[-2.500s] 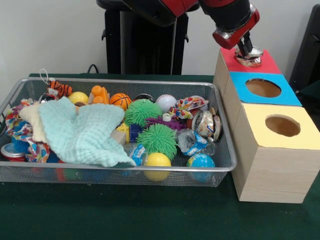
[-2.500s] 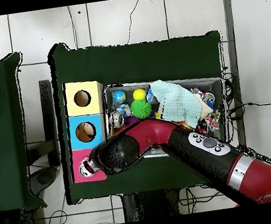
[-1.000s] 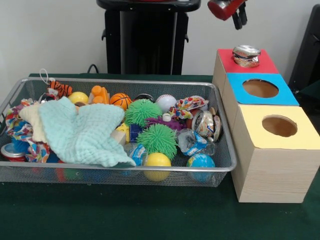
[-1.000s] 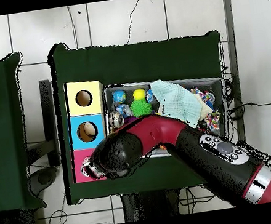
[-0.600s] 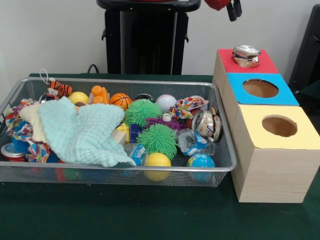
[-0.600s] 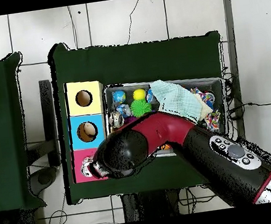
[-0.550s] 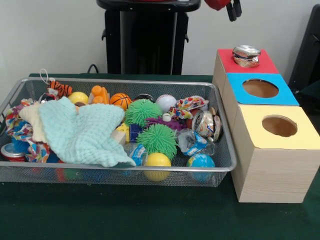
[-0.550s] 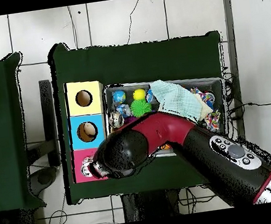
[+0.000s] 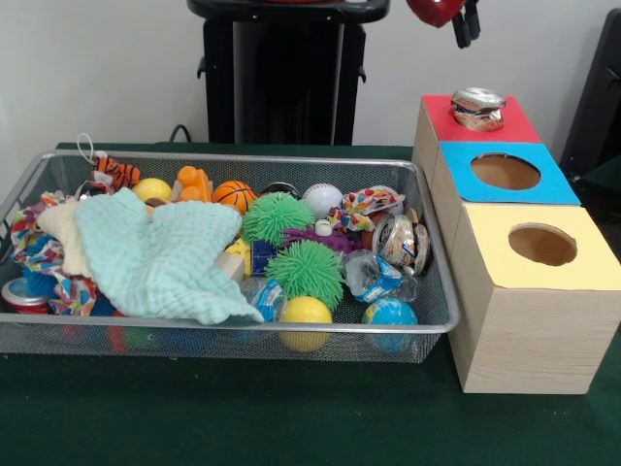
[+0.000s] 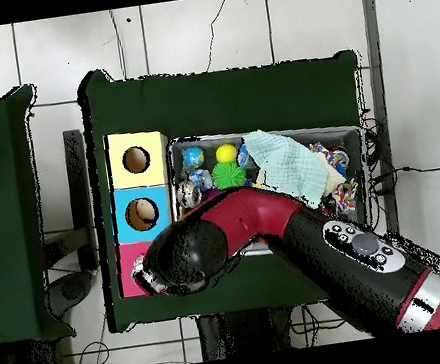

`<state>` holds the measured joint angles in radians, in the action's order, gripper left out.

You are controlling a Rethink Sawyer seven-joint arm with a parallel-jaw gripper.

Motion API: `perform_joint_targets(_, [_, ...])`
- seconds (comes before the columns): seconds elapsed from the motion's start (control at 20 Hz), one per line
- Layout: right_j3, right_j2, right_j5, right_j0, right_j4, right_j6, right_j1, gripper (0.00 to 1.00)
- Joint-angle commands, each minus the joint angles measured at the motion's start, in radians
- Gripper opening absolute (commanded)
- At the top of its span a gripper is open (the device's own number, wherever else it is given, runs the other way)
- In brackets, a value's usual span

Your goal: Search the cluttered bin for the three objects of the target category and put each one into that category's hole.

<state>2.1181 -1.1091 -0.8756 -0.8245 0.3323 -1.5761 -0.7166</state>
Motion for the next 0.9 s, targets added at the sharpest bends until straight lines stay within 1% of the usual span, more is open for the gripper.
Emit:
perform_joint_targets(0.05, [0.061, 0.052, 0.131, 0.040, 0.061, -0.045, 0.034, 0.00])
perform_joint_targets(0.2, [0.062, 0.076, 0.162, 0.063, 0.074, -0.049, 0.043, 0.00])
perform_joint_targets(0.3, [0.054, 0.106, 0.187, 0.082, 0.093, -0.052, 0.058, 0.00])
perform_joint_targets(0.4, [0.052, 0.120, 0.192, 0.093, 0.097, -0.052, 0.058, 0.00])
perform_joint_targets(0.5, [0.060, 0.115, 0.179, 0.091, 0.085, -0.047, 0.041, 0.00])
perform_joint_targets(0.6, [0.062, 0.129, 0.144, 0.095, 0.076, -0.052, 0.006, 0.00])
perform_joint_targets(0.65, [0.057, 0.153, 0.110, 0.104, 0.074, -0.067, -0.025, 0.00])
perform_joint_targets(0.8, [0.047, 0.200, 0.047, 0.124, 0.089, -0.069, -0.068, 0.00])
perform_joint_targets(0.9, [0.039, 0.216, 0.050, 0.131, 0.097, -0.059, -0.073, 0.00])
